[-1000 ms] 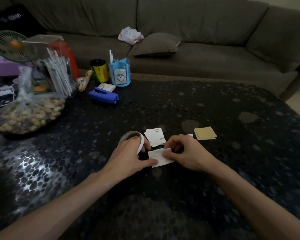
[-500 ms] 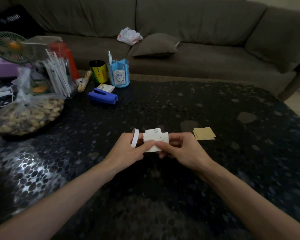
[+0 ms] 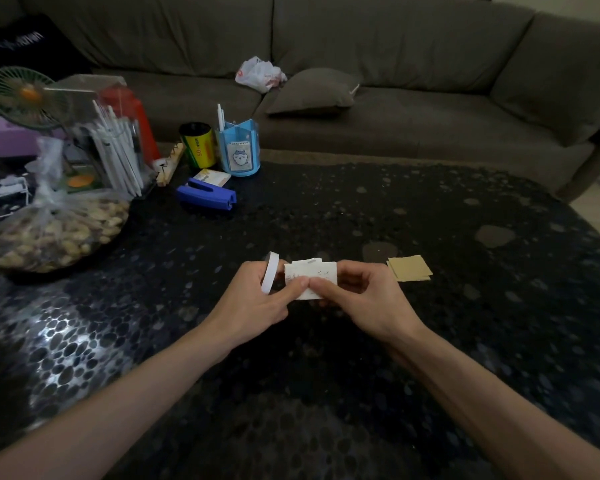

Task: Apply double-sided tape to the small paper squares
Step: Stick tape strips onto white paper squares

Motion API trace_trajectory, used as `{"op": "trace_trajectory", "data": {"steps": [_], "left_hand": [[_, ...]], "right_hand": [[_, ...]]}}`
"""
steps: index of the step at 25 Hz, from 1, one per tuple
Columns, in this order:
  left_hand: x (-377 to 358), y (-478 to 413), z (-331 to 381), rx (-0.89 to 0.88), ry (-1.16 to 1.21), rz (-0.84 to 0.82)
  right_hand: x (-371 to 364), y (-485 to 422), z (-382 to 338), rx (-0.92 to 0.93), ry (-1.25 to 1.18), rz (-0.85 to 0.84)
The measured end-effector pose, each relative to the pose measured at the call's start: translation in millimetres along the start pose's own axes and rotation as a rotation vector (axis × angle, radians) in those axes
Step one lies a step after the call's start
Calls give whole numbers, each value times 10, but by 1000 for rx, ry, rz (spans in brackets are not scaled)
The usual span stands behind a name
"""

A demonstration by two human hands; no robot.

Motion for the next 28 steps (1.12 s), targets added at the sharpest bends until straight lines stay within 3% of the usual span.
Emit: {"op": "trace_trajectory", "data": {"steps": [15,28], "left_hand": [[2,49,84,-17,55,78],[-15,52,53,-12,23,53]], "right_hand": [[-12,-11,1,31,-49,14],[-20,-17,4,95,94,-2]]}}
Point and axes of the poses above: each hand's wrist, its own y-axis away from the middle knuckle, its own x-axis out of the back of the hand, z = x × y, the point moved 2 cm from there along -y, towards the middle knuckle, and after that the axes turned 1 degree about x, right-handed, at the moved point
